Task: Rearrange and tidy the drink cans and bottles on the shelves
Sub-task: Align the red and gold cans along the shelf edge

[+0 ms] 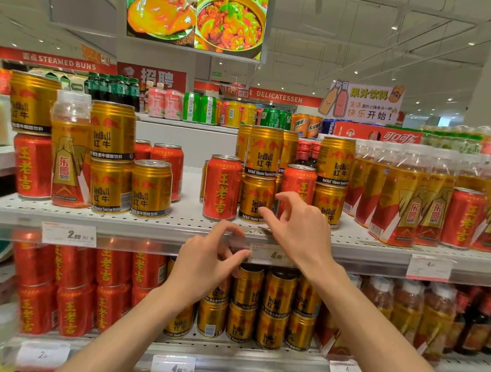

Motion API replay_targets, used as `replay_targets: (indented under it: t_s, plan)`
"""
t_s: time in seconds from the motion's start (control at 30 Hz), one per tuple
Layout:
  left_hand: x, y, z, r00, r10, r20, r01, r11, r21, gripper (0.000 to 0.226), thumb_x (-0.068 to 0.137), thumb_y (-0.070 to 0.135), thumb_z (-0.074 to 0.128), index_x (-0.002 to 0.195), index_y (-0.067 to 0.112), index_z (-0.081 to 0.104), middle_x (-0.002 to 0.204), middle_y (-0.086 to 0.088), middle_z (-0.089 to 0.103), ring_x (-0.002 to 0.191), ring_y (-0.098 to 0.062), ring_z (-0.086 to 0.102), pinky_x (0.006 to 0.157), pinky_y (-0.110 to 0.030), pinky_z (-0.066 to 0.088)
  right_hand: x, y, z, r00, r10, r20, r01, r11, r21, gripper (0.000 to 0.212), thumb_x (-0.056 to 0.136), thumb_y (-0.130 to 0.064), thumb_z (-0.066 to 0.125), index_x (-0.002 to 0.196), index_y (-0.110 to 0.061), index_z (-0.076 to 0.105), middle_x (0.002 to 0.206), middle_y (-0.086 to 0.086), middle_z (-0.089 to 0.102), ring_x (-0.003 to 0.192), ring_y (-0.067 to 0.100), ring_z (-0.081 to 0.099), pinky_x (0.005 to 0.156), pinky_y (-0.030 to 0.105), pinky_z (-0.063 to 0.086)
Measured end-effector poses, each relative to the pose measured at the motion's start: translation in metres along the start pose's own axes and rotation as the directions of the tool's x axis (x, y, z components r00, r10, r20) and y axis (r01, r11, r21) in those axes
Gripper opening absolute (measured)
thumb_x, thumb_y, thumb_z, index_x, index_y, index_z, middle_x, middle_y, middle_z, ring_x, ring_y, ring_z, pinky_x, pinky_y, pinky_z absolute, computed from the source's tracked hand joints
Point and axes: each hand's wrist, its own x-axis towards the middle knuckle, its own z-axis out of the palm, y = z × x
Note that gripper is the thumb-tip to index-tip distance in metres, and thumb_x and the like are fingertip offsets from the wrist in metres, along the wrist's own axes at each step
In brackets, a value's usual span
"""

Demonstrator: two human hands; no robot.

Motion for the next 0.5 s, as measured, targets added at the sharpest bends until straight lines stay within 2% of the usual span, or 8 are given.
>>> replay_targets:
  t_s: [0.1,0.17,0.3,0.43,0.5]
  plan:
    - [0.000,0.000,0.001,1.000,0.003,-0.008,-0.003,1.000,0.003,0.025,0.093,0.037,0.074,0.108,0.034,0.055,0.061,0.012,0.074,0.041,-0.002,0.063,0.049,-0.015,0.045,-0.001,0.014,-0.012,0.996,-0.033,-0.088,0.033,0.999,-0.008,0.043,0.090,-0.049,0.067,0.120,-0.020,0.058,0.075,-0.008,0.059,0.064,0.010,0.059,0.053,0.022,0.047]
    - [0.000,0.000,0.001,1.000,-0.001,-0.013,0.001,1.000,0.003,0.025,0.092,0.037,0.074,0.108,0.033,0.055,0.060,0.012,0.074,0.041,0.000,0.063,0.050,-0.017,0.046,0.001,0.023,-0.018,0.989,-0.030,-0.142,0.027,0.999,-0.024,0.049,0.089,-0.046,0.070,0.126,-0.018,0.053,0.088,-0.006,0.059,0.072,0.014,0.059,0.056,0.021,0.039]
    - [0.000,0.001,0.001,1.000,-0.007,-0.007,0.007,1.000,0.003,0.025,0.092,0.037,0.074,0.108,0.033,0.055,0.060,0.013,0.074,0.041,-0.001,0.063,0.050,-0.019,0.046,0.002,0.030,-0.018,0.991,0.056,-0.123,-0.067,0.994,-0.088,0.074,0.087,-0.053,0.069,0.143,-0.016,0.039,0.123,0.005,0.060,0.102,0.025,0.064,0.077,0.035,0.050]
    - [-0.001,0.003,0.000,1.000,-0.013,0.002,0.013,1.000,0.003,0.024,0.093,0.037,0.073,0.107,0.035,0.054,0.061,0.013,0.074,0.039,-0.004,0.063,0.051,-0.017,0.046,0.001,0.025,-0.009,0.990,0.107,-0.096,-0.121,0.980,-0.155,0.089,0.083,-0.066,0.066,0.149,-0.015,0.034,0.130,0.006,0.059,0.109,0.029,0.065,0.081,0.040,0.054]
    - [0.000,0.003,0.000,1.000,-0.014,0.009,0.014,1.000,0.000,0.024,0.093,0.037,0.073,0.107,0.034,0.054,0.061,0.013,0.074,0.039,-0.005,0.063,0.051,-0.017,0.046,0.002,0.025,-0.007,0.986,0.135,-0.098,-0.148,0.979,-0.139,0.089,0.082,-0.065,0.067,0.149,-0.014,0.035,0.130,0.007,0.058,0.109,0.029,0.065,0.080,0.039,0.053]
